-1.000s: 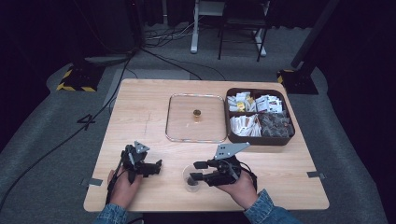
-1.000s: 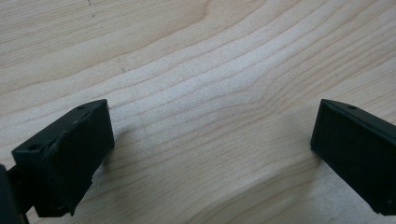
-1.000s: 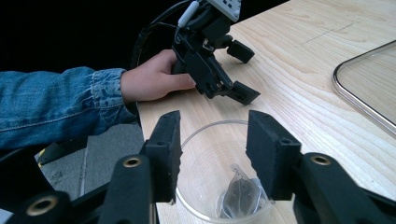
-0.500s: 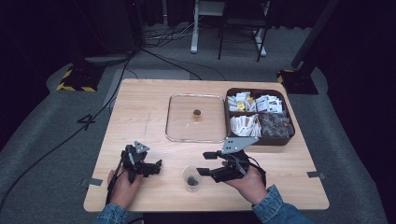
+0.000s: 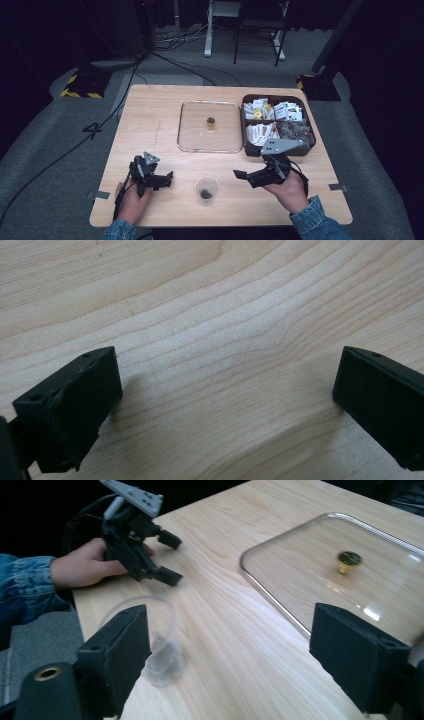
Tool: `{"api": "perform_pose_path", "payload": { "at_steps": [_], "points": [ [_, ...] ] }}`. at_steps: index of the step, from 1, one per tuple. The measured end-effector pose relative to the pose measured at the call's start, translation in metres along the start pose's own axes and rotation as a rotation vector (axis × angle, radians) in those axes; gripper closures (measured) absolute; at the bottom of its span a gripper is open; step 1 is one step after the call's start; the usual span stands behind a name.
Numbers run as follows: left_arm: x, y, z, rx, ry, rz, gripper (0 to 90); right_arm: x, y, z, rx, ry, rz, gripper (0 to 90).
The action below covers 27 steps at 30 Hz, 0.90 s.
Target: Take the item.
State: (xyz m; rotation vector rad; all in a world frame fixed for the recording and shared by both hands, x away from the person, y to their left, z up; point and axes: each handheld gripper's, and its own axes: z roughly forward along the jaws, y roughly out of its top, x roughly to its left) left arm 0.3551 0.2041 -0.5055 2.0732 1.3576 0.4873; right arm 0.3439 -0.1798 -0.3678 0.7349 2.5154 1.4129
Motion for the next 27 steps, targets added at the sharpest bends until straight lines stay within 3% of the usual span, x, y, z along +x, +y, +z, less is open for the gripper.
{"api": "perform_pose_path", "payload": {
  "at_steps": [11, 16, 27],
  "points": [
    [0.0, 0.002, 0.002, 0.003, -0.001, 0.001, 0.0, -0.022, -0.023, -0.026, 0.025, -0.107, 0.049, 15.6],
    [0.0, 0.003, 0.003, 0.0, -0.006, 0.004, 0.0, -0.038, -0.041, -0.036, 0.069, -0.186, 0.071, 15.7],
    [0.0, 0.003, 0.003, 0.001, -0.005, 0.004, 0.0, -0.069, -0.075, -0.045, 0.092, -0.265, 0.14, 15.8]
  ]
}}
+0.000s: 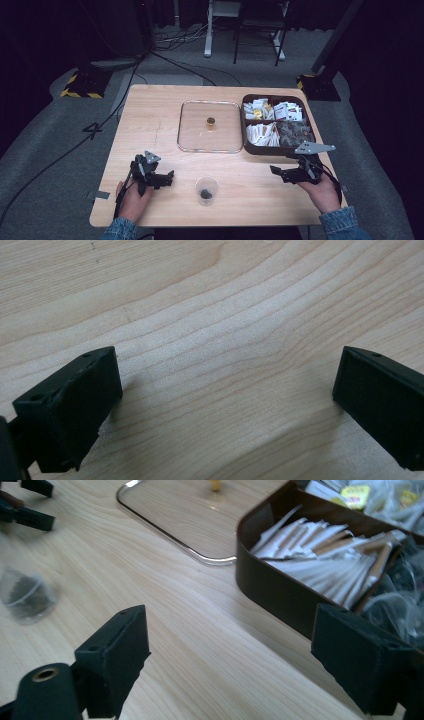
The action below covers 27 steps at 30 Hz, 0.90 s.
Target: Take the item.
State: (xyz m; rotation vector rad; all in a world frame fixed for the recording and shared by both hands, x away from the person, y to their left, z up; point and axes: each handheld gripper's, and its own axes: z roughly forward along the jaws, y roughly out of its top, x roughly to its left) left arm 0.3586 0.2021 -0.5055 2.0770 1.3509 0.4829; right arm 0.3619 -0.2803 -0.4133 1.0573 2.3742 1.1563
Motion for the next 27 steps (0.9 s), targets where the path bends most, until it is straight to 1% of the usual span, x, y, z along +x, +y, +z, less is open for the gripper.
{"api": "perform_pose_path", "payload": {
  "at_steps": [2, 3, 8, 9, 10, 12, 13, 17, 20, 22, 27],
  "points": [
    [0.0, 0.0, 0.0, -0.002, 0.002, 0.0, 0.0, -0.009, -0.009, 0.004, 0.002, -0.01, 0.025, 15.8],
    [0.0, 0.0, 0.0, -0.002, 0.002, -0.001, 0.0, -0.009, -0.009, 0.004, 0.002, -0.01, 0.025, 15.8],
    [-0.001, -0.001, -0.001, -0.001, 0.006, -0.006, 0.0, -0.02, -0.022, 0.01, 0.017, -0.022, 0.048, 15.8],
    [-0.001, -0.001, -0.001, 0.0, 0.008, -0.006, 0.0, -0.024, -0.028, 0.013, 0.012, -0.027, 0.063, 15.8],
    [-0.001, -0.001, -0.001, 0.0, 0.008, -0.006, 0.0, -0.024, -0.028, 0.013, 0.012, -0.027, 0.063, 15.8],
    [-0.001, -0.001, -0.001, -0.001, 0.007, -0.006, 0.0, -0.029, -0.036, 0.017, 0.015, -0.034, 0.081, 15.8],
    [-0.001, -0.001, -0.001, -0.001, 0.007, -0.006, 0.0, -0.029, -0.036, 0.017, 0.015, -0.034, 0.081, 15.8],
    [-0.001, -0.001, -0.001, 0.0, 0.007, -0.006, 0.0, -0.036, -0.049, 0.027, 0.032, -0.038, 0.096, 15.8],
    [-0.001, -0.001, -0.001, 0.0, 0.007, -0.006, 0.0, -0.037, -0.054, 0.031, 0.044, -0.045, 0.102, 15.8],
    [-0.001, -0.001, -0.001, 0.0, 0.007, -0.006, 0.0, -0.036, -0.061, 0.037, 0.065, -0.052, 0.103, 15.7],
    [-0.001, -0.001, -0.001, 0.0, 0.007, -0.006, 0.0, -0.033, -0.066, 0.042, 0.069, -0.067, 0.092, 15.4]
  ]
}}
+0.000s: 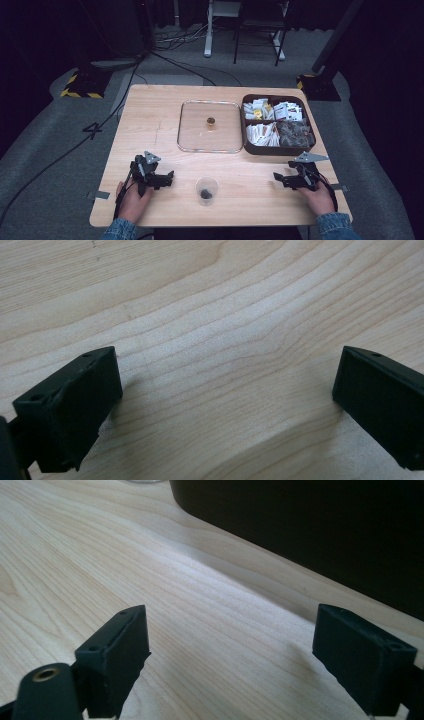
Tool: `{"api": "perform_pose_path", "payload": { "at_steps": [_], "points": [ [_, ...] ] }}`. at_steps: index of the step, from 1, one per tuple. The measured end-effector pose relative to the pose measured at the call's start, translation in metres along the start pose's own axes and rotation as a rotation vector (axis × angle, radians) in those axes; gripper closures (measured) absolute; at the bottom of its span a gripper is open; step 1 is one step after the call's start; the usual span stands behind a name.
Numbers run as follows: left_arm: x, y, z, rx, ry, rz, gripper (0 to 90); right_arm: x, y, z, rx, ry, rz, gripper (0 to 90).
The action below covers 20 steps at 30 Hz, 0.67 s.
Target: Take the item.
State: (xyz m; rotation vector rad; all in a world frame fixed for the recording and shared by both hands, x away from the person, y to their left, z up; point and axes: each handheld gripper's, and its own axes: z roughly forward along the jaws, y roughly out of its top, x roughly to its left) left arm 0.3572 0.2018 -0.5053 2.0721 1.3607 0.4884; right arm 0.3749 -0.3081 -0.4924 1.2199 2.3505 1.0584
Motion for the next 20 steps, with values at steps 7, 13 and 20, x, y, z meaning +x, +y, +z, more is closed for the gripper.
{"api": "perform_pose_path", "payload": {
  "at_steps": [7, 13, 20],
  "points": [
    [0.0, 0.0, 0.0, 0.0, 0.0, 0.0, 0.0, 0.0066, -0.0065, 0.0083, 0.01, -0.045, -0.068, 11.5],
    [0.0001, 0.0001, 0.0002, -0.001, 0.0, 0.002, 0.0, 0.0082, -0.0076, 0.011, 0.001, -0.046, -0.069, 7.0],
    [0.0001, 0.0001, 0.0001, 0.0, -0.001, 0.002, 0.0, 0.0081, -0.0077, 0.0111, 0.001, -0.047, -0.069, 6.8]
  ]
}}
